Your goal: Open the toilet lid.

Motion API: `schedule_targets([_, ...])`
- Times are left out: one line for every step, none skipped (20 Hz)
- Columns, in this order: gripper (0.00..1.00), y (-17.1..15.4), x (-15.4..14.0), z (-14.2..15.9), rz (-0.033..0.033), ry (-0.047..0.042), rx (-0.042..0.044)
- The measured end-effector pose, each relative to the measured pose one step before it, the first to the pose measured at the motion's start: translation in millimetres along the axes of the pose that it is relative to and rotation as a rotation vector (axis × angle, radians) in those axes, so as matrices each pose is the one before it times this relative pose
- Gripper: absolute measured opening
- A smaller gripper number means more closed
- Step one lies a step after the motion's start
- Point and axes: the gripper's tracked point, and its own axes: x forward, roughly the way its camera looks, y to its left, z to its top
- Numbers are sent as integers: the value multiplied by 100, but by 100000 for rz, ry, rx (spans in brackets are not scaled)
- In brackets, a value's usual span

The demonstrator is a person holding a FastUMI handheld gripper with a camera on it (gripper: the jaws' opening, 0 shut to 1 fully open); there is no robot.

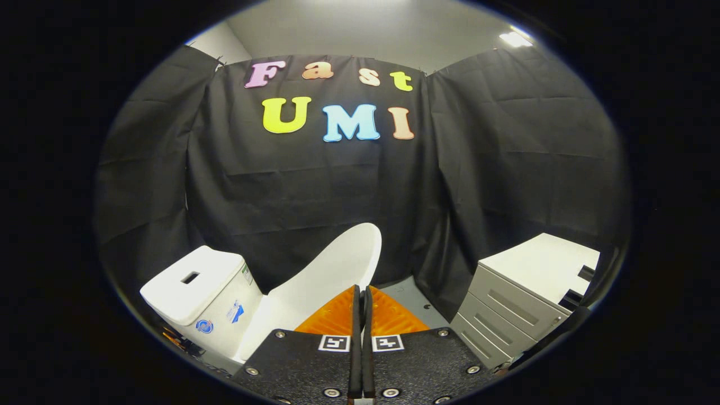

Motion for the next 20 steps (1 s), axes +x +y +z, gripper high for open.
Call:
schedule_targets([0, 339, -109, 229, 470, -463, -935])
schedule_targets([0, 394, -137, 311, 545, -242, -1192])
schedule_targets([0, 339, -88, 278, 656, -283, -237])
schedule_targets([0, 510, -96, 459, 954, -798, 203])
schedule_targets([0, 530, -51, 358, 890, -743, 64])
schedule_targets([0, 407, -53, 311, 502, -396, -493])
schedule_targets([0, 341, -29, 282, 231, -441, -839])
schedule_targets([0, 431, -90, 388, 390, -550, -1147])
schedule_targets([0, 544, -76, 291, 624, -544, -1135])
schedule_targets([0, 551, -63, 485, 632, -787, -888])
schedule_targets([0, 488, -95, 280, 818, -668, -266])
schedule_targets([0, 552, -61, 373, 782, -609, -216])
schedule_targets([0, 536, -29, 317, 587, -615, 210])
schedule_targets([0, 473, -37, 386, 520, -581, -21])
schedule_targets([0, 480, 44, 274, 350, -551, -327])
schedule_targets([0, 478, -6, 358, 465, -304, -535])
schedule_targets([0, 521, 3, 247, 627, -407, -274])
schedule_targets([0, 600, -56, 417, 834, -636, -544])
schedule_targets([0, 589, 73, 384, 825, -384, -436])
schedule_targets([0, 674, -74, 411, 616, -612, -752])
